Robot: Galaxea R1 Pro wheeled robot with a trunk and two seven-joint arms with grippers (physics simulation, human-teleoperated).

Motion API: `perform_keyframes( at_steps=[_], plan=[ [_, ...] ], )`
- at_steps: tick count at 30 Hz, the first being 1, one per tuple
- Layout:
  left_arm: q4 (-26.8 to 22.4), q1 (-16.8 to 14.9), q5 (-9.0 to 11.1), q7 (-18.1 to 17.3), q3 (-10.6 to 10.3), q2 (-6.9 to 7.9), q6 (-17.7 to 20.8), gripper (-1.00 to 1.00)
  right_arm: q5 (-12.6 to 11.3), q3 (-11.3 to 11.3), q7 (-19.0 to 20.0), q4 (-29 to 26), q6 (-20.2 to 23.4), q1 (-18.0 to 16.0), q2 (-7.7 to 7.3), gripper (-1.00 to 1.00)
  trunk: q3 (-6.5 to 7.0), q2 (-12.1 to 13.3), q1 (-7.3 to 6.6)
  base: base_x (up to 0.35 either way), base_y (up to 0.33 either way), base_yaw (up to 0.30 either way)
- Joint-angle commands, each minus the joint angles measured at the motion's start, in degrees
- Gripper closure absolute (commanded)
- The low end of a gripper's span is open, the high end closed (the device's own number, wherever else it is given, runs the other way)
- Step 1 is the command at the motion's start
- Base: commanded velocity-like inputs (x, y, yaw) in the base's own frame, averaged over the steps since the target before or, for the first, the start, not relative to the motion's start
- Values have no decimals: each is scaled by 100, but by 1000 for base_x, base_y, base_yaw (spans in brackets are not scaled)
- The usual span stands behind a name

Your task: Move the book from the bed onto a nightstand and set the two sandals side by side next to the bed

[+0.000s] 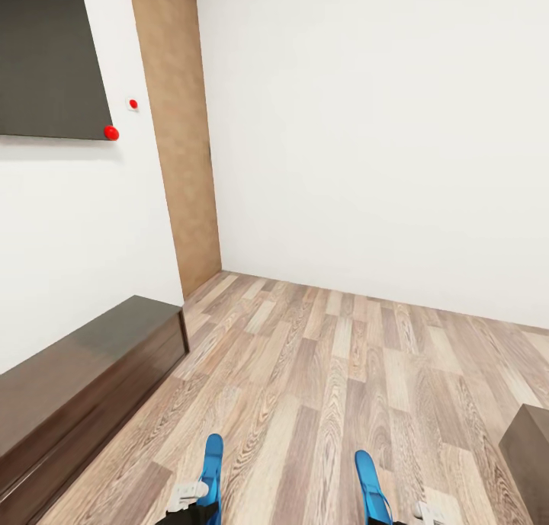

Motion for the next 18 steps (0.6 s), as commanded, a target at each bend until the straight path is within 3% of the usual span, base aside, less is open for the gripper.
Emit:
perform_keyframes(
  at_steps=[1, 7, 18],
  plan=[
    [8, -4, 2, -30, 31, -2, -6, 100, -19, -9, 21, 3, 13, -3, -1, 100, -5, -2, -1, 0, 0, 0],
    [8, -4, 2, -30, 31, -7, -6, 100, -4, -6, 17, 3, 13, -3, -1, 100, -5, -2, -1, 0, 0, 125],
    [16, -5, 2, -28, 31, -10, -7, 100, 4, 18, 4, 7, 20, -3, 8, 100, -5, -2, -1, 0, 0, 272]
  ],
)
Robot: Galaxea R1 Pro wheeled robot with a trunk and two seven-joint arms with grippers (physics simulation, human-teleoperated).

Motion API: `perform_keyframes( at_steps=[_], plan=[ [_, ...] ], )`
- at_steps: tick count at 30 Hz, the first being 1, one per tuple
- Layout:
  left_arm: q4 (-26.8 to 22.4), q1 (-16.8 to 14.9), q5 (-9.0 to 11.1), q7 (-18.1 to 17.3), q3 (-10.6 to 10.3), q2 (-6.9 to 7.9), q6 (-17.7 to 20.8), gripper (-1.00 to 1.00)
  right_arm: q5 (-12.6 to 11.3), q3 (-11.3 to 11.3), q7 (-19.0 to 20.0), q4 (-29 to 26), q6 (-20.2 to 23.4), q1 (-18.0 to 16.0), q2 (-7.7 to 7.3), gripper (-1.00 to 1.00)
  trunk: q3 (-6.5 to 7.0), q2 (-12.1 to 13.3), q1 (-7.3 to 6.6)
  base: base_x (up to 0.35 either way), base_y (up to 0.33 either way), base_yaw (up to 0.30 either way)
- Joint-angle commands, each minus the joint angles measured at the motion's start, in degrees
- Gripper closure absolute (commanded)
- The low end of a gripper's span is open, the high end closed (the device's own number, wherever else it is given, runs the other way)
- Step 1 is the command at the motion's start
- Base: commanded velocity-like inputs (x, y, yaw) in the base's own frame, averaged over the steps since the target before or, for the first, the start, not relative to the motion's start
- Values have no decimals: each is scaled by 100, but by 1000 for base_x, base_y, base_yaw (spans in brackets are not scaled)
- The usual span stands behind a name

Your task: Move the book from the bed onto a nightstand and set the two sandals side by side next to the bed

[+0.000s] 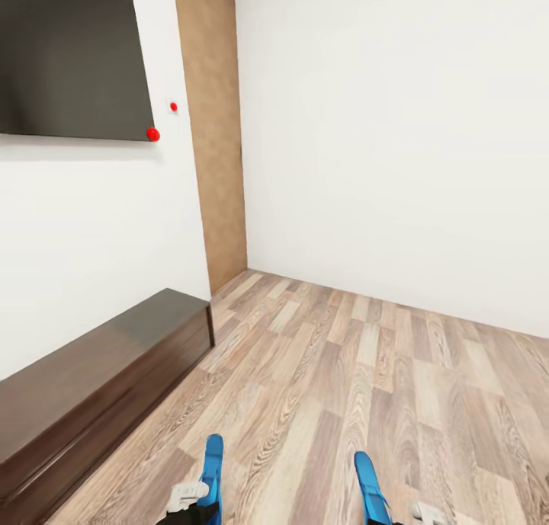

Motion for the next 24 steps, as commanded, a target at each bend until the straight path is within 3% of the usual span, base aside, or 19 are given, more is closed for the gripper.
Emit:
perform_keyframes(
  at_steps=[1, 24],
  plan=[
    [10, -6, 1, -33, 32, -2, -6, 100, -28, -5, 19, 0, 14, -2, -2, 100, -6, -2, -1, 0, 0, 292],
    [11, -7, 1, -36, 32, -2, -4, 100, -33, -5, 10, 2, 12, 0, -2, 100, -6, -2, -1, 0, 0, 293]
  ],
)
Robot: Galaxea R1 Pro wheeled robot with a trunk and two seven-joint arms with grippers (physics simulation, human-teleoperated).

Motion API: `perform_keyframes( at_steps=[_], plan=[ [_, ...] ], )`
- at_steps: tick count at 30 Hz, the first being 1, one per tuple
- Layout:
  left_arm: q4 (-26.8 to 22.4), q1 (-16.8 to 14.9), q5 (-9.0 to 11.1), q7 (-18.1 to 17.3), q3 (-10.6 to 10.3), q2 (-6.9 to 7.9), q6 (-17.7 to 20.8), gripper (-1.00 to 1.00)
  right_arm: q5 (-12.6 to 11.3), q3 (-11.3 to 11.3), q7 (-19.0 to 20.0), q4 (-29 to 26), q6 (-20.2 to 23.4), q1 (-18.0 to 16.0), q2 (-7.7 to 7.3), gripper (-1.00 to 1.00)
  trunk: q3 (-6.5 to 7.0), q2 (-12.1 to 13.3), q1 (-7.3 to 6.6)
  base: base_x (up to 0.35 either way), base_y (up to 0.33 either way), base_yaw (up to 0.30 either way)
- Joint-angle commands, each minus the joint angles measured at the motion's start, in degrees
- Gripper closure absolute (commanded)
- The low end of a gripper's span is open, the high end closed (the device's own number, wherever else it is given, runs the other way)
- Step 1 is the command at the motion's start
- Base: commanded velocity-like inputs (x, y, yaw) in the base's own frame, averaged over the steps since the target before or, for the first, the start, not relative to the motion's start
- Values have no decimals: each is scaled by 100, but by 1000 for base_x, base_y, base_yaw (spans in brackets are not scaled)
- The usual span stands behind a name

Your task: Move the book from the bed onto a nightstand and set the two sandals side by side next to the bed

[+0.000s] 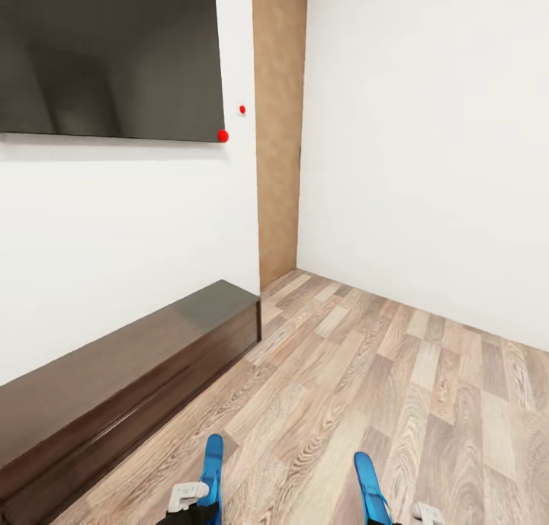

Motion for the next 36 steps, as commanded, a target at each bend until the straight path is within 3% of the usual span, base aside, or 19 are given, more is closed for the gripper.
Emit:
perform_keyframes(
  at_steps=[1, 36],
  plan=[
    [9, -6, 5, -31, 33, -2, -5, 100, -28, -11, 19, 1, 11, -2, 0, 100, -5, -2, -1, 0, 0, 293],
    [118, -5, -3, -31, 25, -11, -8, 100, -37, -11, 10, 5, 7, -2, 68, 100, -5, -2, -1, 0, 0, 293]
  ],
)
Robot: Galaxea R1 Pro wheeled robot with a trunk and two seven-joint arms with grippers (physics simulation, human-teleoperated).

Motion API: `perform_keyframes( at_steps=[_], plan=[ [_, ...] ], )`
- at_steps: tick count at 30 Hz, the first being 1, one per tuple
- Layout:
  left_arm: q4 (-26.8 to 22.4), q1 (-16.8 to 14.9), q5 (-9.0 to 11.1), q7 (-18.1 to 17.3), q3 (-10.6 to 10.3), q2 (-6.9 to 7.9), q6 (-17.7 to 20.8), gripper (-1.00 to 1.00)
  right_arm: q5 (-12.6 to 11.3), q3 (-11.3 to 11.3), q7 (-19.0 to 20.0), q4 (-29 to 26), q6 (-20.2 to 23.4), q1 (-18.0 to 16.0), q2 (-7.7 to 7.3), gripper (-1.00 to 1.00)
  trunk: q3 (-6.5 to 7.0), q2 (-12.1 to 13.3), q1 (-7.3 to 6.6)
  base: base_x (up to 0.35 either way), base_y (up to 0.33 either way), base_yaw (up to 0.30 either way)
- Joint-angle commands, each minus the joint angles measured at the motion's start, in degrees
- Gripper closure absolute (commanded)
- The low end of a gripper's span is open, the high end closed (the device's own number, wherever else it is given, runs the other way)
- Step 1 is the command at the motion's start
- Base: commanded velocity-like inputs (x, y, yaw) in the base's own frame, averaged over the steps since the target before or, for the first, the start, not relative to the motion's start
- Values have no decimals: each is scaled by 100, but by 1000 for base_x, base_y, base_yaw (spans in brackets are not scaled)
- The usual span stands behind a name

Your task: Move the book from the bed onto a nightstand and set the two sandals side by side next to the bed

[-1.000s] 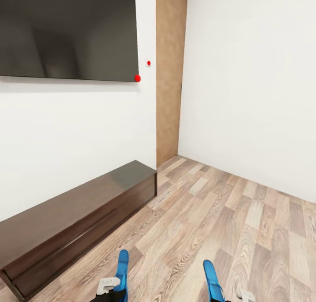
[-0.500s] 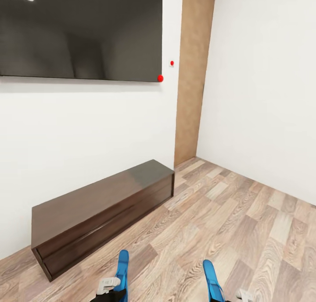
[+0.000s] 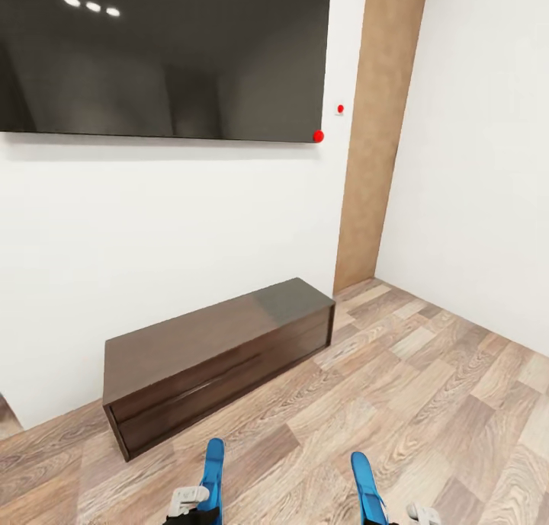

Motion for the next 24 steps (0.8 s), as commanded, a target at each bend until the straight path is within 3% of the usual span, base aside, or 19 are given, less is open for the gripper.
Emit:
perform_keyframes(
  at_steps=[1, 24],
  plan=[
    [11, -6, 2, -31, 37, -2, -6, 100, -28, -11, 19, 1, 13, 0, -2, 100, -5, -2, -1, 0, 0, 293],
    [16, -6, 1, -31, 36, -2, -6, 100, -28, -19, 19, 1, 13, -2, 89, 100, -5, -2, -1, 0, 0, 293]
  ],
)
